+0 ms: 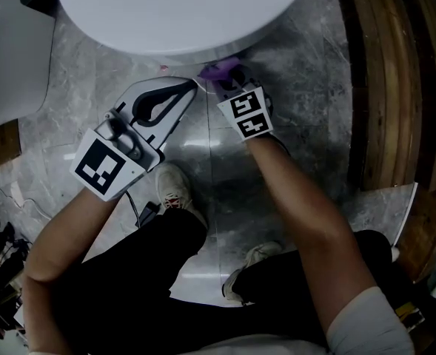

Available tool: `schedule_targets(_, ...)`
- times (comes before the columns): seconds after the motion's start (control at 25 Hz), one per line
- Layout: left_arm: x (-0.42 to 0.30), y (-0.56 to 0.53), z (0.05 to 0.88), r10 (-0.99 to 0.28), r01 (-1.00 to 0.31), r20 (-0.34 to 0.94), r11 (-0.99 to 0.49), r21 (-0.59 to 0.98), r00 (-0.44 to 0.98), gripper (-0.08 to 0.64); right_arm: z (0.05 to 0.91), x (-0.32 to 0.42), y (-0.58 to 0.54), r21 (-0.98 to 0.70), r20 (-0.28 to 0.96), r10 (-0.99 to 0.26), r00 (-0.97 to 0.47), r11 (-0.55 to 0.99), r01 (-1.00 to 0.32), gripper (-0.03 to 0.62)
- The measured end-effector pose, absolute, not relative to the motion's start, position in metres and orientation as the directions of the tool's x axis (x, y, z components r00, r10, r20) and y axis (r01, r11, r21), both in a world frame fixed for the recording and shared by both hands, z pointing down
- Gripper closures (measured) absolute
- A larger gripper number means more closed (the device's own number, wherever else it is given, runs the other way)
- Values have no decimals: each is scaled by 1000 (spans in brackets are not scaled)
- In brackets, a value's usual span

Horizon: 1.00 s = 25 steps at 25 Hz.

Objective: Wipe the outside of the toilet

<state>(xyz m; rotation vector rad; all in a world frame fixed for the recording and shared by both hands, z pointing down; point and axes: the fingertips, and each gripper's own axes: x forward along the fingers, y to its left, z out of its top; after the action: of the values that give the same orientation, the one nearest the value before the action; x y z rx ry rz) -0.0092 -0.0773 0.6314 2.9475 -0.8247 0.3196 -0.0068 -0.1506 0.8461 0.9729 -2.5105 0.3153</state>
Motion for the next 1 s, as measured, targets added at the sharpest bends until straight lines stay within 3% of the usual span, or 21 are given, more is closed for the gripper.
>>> schedule_targets(0.6, -19, -84, 642, -487, -502, 228, -865, 13, 843, 560, 875, 116, -259, 46, 553, -693, -463, 580, -813, 497)
schedule_targets(1.0, -40, -88, 638, -532, -546, 224, -838, -2, 817, 560, 916, 86, -235, -48, 623, -631, -462, 558, -828, 505)
